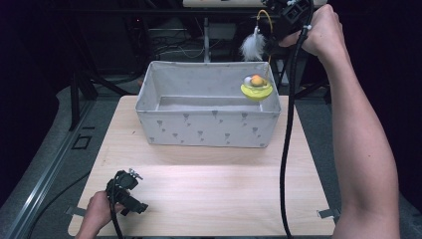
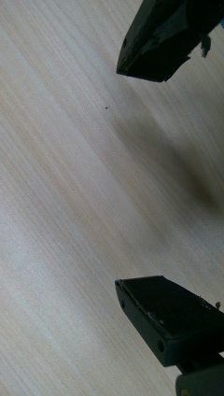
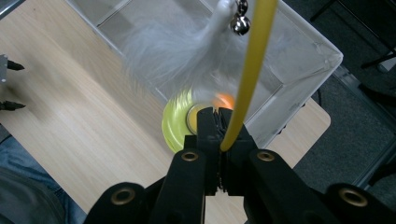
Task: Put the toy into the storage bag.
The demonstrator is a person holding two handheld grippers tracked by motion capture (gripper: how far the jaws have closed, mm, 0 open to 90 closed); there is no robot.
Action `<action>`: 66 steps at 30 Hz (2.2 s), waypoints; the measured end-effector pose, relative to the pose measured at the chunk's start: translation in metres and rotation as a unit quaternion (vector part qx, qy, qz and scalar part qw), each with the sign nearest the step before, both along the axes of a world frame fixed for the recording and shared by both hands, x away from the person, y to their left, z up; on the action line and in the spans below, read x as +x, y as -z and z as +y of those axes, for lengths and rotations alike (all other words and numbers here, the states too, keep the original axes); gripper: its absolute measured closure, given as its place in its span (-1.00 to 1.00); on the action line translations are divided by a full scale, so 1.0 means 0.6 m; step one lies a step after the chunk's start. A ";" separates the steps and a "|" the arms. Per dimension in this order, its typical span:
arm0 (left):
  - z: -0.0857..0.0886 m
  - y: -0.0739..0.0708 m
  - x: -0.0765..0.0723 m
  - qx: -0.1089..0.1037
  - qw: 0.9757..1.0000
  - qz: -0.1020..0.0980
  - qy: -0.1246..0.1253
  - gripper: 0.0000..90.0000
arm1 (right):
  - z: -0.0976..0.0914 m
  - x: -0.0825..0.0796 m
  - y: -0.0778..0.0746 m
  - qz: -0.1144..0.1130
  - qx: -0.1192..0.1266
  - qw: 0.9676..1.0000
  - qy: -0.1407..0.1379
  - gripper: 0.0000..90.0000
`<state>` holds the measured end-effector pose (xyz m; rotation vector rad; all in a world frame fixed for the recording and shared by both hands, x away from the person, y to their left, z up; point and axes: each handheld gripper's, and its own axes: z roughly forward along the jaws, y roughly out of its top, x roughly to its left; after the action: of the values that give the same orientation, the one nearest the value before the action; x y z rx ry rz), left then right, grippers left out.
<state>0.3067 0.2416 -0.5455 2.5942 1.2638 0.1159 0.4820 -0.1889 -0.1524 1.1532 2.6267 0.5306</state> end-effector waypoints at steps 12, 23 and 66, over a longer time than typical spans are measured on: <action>0.000 0.000 0.000 0.000 1.000 0.000 0.000 -0.99 | -0.004 0.023 0.026 0.000 0.010 1.000 0.013 0.97; -0.001 0.000 0.000 0.000 1.000 -0.001 0.001 -0.99 | -0.003 0.047 0.070 0.003 0.013 1.000 0.021 0.97; 0.000 0.000 0.001 -0.003 1.000 0.000 -0.001 -0.99 | -0.015 0.107 0.219 0.031 0.007 0.999 0.038 0.96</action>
<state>0.3072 0.2414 -0.5454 2.5877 1.2649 0.1129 0.5465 -0.1981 -0.2839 1.2879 2.6215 0.5065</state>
